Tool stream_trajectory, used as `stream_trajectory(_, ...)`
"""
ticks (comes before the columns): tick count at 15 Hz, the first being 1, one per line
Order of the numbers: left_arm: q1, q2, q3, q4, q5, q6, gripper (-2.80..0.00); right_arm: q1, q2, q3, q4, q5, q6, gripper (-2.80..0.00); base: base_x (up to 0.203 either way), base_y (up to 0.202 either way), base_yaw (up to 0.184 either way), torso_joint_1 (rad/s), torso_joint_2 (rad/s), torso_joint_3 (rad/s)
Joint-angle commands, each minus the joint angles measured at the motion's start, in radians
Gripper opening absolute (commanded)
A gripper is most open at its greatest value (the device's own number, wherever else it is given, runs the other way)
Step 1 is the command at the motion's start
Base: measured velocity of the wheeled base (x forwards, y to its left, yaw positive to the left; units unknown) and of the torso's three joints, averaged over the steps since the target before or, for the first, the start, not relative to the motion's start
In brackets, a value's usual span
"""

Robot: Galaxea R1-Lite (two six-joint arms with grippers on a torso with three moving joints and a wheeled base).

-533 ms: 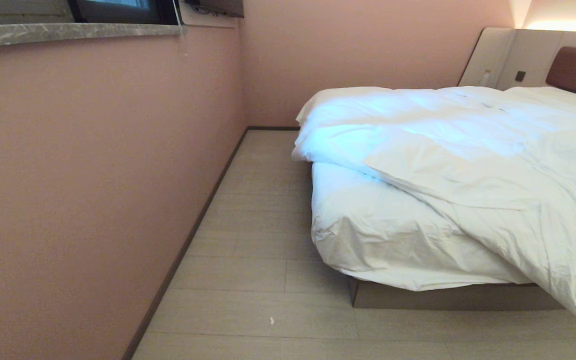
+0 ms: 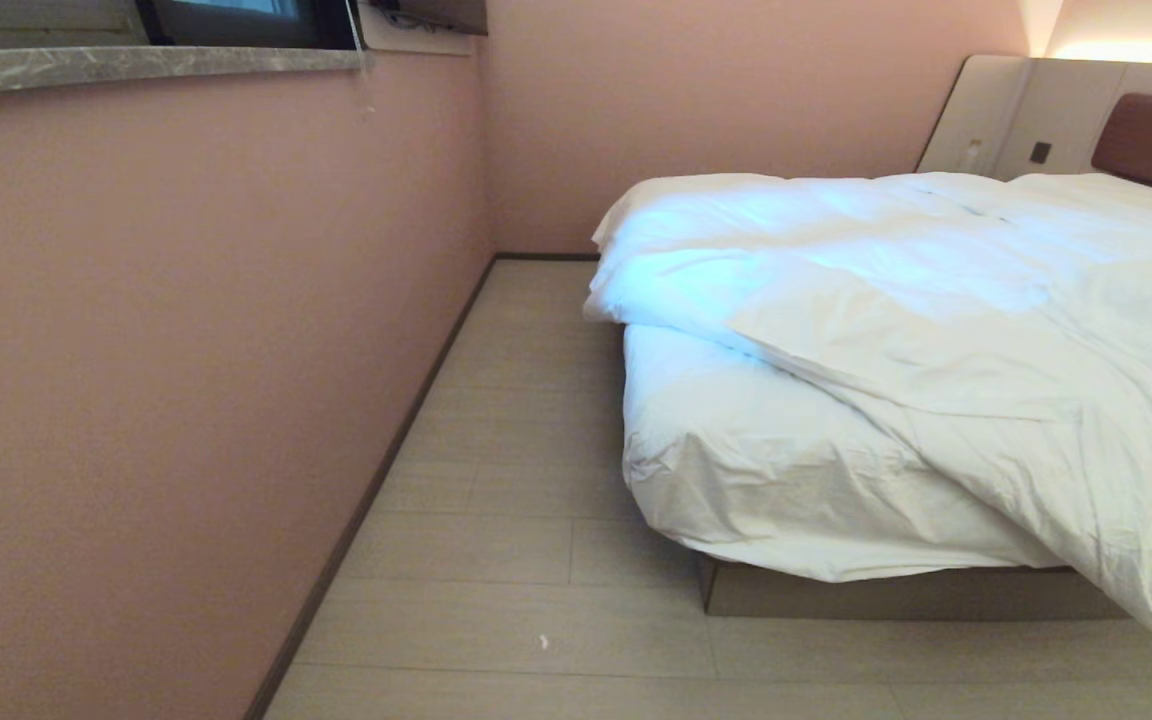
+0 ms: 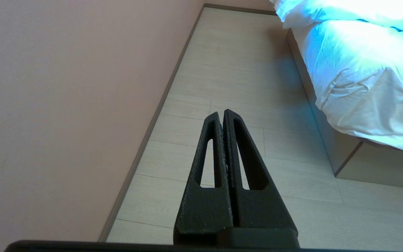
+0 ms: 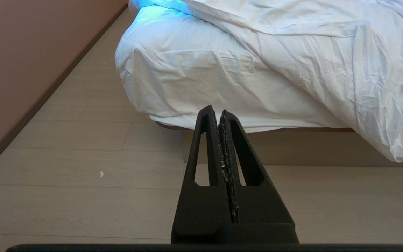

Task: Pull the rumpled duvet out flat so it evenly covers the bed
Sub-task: Hold the folded corner of the quilt

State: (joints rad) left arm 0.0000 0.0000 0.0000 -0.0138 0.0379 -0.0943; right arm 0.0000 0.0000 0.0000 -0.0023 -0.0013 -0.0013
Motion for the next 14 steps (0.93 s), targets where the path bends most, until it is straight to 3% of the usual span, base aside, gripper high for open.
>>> stream_trajectory(1,0.000,0.000,0.000,0.000,0.000,-0.001,-2.80,0.000,0.000,0.000,-0.001,0.000,0.000,-2.80,0.000,0.000,0.000,0.000,0.00,0.000)
stream_trajectory(9,0.000,0.000,0.000,0.000,0.002,0.001,-2.80,0.000,0.000,0.000,-0.001,0.001,0.000,-2.80,0.000,0.000,0.000,0.000,0.00,0.000)
stream_trajectory(14,0.000,0.000,0.000,0.000,0.000,0.001,-2.80,0.000,0.000,0.000,-0.001,0.001,-0.002,-2.80,0.162,0.000,0.000,0.001,0.00,0.003)
